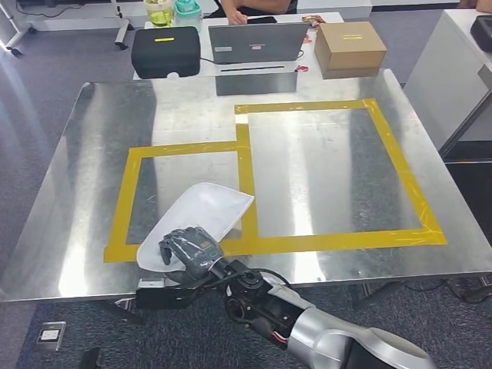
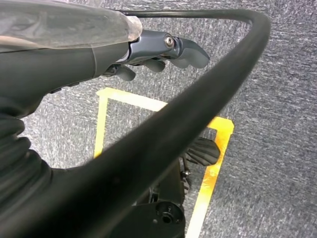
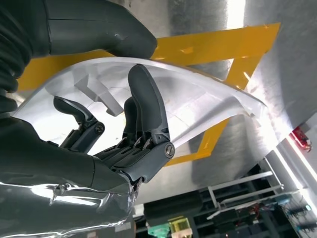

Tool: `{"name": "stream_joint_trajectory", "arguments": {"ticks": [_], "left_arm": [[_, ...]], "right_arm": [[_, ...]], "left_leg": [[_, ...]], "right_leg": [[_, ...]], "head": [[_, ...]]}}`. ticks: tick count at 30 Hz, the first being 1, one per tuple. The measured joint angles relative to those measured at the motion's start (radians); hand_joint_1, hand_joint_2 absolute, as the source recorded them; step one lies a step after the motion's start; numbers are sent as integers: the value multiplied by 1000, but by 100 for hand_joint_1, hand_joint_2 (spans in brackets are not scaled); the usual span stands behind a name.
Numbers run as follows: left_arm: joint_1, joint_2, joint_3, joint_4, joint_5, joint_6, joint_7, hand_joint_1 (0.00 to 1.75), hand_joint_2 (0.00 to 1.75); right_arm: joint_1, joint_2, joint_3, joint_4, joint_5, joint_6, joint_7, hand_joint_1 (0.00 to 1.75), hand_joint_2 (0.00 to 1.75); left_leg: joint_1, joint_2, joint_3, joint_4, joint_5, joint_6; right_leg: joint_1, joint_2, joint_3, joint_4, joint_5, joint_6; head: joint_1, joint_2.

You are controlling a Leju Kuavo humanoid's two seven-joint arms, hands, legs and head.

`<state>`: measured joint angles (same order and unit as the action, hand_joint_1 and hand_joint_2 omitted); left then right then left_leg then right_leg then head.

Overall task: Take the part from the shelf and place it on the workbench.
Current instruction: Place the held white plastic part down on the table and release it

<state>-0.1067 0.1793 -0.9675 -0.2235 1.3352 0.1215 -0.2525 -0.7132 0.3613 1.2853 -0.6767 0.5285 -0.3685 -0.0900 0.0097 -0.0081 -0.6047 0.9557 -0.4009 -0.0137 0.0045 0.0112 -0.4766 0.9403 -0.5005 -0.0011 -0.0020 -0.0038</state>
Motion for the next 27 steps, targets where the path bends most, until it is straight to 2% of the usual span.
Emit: {"name": "stream_joint_trajectory", "arguments": {"ticks": [2,5,6,9,27], "left_arm": [[0,0,0,0,-7,2,-1,0,175],[0,0,0,0,-16,4,-6,0,175],[0,0,0,0,-18,4,-8,0,131],[0,0,0,0,-28,6,-12,0,0],[0,0,0,0,-21,4,0,0,0]], "right_arm": [[0,0,9,0,7,-12,0,175,175],[0,0,17,0,10,-21,1,44,175],[0,0,19,0,10,-23,1,0,175],[0,0,24,0,12,-24,3,0,175],[0,0,48,14,39,-24,13,0,175]], "left_leg": [[0,0,0,0,0,0],[0,0,0,0,0,0],[0,0,0,0,0,0],[0,0,0,0,0,0],[0,0,1,0,0,0]], "right_leg": [[0,0,0,0,0,0],[0,0,0,0,0,0],[0,0,0,0,0,0],[0,0,0,0,0,0],[0,0,1,0,0,0]], "head": [[0,0],[0,0],[0,0],[-1,0],[-1,0]]}}
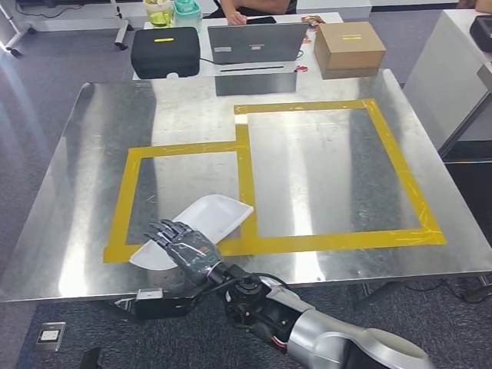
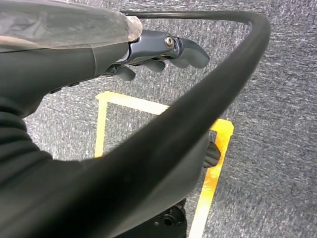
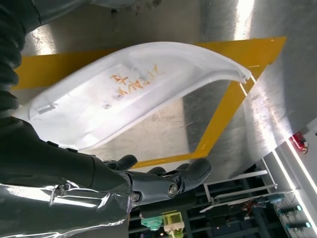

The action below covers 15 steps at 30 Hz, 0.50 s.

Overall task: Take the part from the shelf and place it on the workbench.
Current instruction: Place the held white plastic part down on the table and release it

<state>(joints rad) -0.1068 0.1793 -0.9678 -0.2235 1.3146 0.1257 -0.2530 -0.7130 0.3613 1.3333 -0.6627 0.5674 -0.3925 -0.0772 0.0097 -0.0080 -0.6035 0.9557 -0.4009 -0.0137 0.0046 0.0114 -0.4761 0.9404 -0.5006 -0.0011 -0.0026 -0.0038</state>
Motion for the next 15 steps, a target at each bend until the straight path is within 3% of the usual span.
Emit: {"name": "stream_joint_trajectory", "arguments": {"ticks": [15], "left_arm": [[0,0,0,0,8,-3,2,0,0]], "right_arm": [[1,0,9,4,-13,12,-12,0,175]], "left_leg": [[0,0,0,0,0,0]], "right_leg": [[0,0,0,0,0,0]], "head": [[0,0]]}}
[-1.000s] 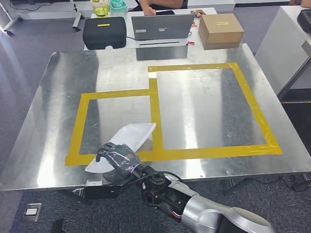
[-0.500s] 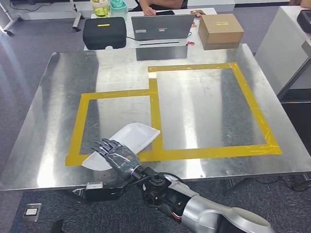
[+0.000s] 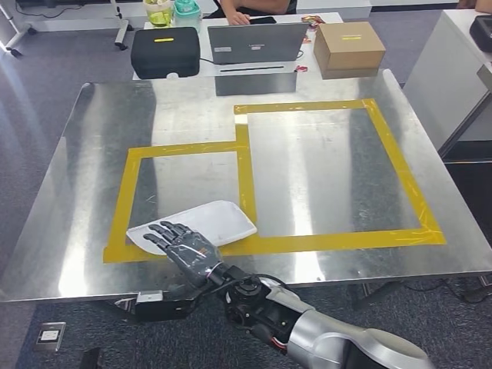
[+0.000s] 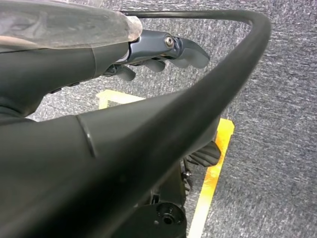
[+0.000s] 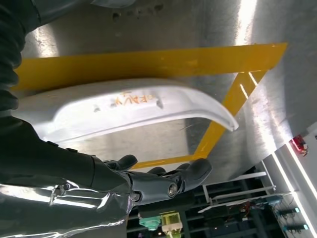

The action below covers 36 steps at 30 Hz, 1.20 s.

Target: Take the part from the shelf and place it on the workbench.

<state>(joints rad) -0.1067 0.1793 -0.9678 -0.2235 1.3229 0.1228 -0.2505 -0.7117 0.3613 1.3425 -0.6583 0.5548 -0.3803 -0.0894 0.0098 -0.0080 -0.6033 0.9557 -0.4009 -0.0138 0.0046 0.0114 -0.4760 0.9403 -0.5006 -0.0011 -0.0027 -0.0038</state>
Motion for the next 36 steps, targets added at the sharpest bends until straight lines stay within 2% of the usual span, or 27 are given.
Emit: {"name": "stream_joint_trajectory", "arguments": {"ticks": [2,6,10,13,16,19,23,30,36], "left_arm": [[0,0,0,0,1,0,1,0,0],[1,0,0,0,6,0,3,0,0],[1,0,0,0,7,0,4,0,0],[1,0,0,0,11,1,4,0,0],[2,0,0,0,18,2,4,0,0],[5,0,0,0,24,5,5,0,0],[8,0,0,0,28,8,7,0,0],[8,0,0,0,37,16,7,0,0],[8,0,3,0,37,18,7,0,0]], "right_arm": [[5,0,-9,-1,-113,45,-68,0,175],[7,0,-65,-19,-488,139,-290,0,175],[-13,0,-127,-52,-582,172,-361,0,0],[-13,0,-175,-87,-602,193,-410,0,0],[-4,-7,-229,-162,-630,243,-421,0,0],[33,-50,-292,-328,-656,326,-402,0,0],[80,-106,-352,-501,-652,352,-387,0,0],[152,-173,-401,-670,-684,429,-394,0,0],[198,-218,-419,-755,-687,445,-396,0,0]], "left_leg": [[0,0,0,0,0,0],[0,0,0,0,0,0],[0,0,1,0,0,0],[0,0,2,0,0,0],[0,1,3,0,0,0],[0,1,3,0,0,0],[0,1,3,0,0,0],[0,1,4,0,0,0],[0,1,4,0,0,-1]], "right_leg": [[0,0,0,0,0,0],[0,0,0,0,0,0],[0,0,1,0,0,0],[0,0,1,0,0,0],[0,0,1,0,0,0],[-1,0,2,0,0,0],[-1,1,2,0,0,0],[-1,1,2,0,0,0],[-1,2,2,0,0,0]], "head": [[0,0],[1,0],[0,0],[0,0],[0,0],[1,0],[1,0],[2,0],[1,0]]}}
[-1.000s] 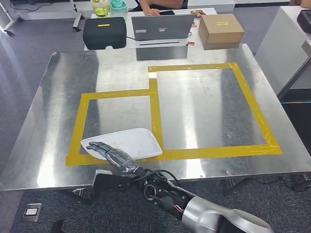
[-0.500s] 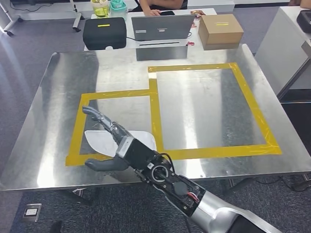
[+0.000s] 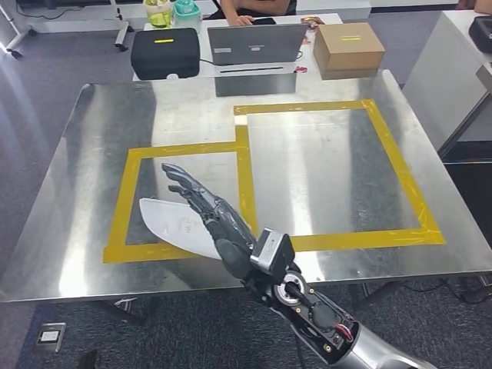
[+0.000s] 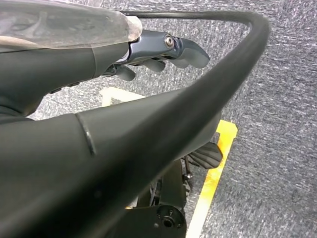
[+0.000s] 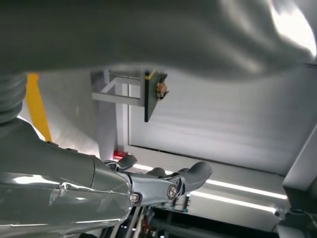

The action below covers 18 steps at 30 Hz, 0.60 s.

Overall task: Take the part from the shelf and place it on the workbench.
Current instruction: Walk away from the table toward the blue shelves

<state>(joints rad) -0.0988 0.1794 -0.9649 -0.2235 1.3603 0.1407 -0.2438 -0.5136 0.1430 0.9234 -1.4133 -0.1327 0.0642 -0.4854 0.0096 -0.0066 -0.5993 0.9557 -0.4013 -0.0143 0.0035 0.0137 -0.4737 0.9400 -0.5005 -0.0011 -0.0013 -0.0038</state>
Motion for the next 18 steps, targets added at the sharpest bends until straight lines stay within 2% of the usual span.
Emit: {"name": "stream_joint_trajectory", "arguments": {"ticks": [8,12,13,14,15,17,18], "left_arm": [[0,0,6,0,-1,-2,1,0,0],[-1,2,10,0,-4,-8,2,0,0],[-2,1,10,0,-4,-9,3,0,0],[-2,1,10,0,-4,-10,3,0,0],[-2,1,10,0,-4,-11,5,0,0],[-3,1,11,0,-6,-12,9,0,0],[-3,1,11,0,-6,-12,12,0,0]], "right_arm": [[64,-49,-3,-64,5,16,5,0,0],[80,-62,-3,-79,4,31,0,0,0],[85,-65,-3,-82,3,33,0,0,0],[89,-68,-3,-85,2,35,0,0,0],[91,-71,-3,-87,2,37,1,0,0],[97,-78,-3,-89,1,38,3,0,0],[101,-82,-3,-89,1,38,5,0,0]], "left_leg": [[0,0,0,0,0,0],[-5,-1,2,0,-5,14],[-2,2,7,-9,-1,17],[1,4,14,-19,4,21],[5,7,20,-29,9,24],[9,11,25,-36,12,27],[10,11,25,-36,12,27]], "right_leg": [[0,0,0,0,0,0],[-4,0,3,-7,1,11],[-4,0,2,-2,-5,15],[-3,-1,-5,17,-20,19],[-4,-2,-21,58,-46,23],[-10,-4,-78,192,-116,32],[-15,-4,-105,252,-136,36]], "head": [[0,0],[-5,0],[-6,0],[-4,0],[0,0],[10,0],[12,0]]}}
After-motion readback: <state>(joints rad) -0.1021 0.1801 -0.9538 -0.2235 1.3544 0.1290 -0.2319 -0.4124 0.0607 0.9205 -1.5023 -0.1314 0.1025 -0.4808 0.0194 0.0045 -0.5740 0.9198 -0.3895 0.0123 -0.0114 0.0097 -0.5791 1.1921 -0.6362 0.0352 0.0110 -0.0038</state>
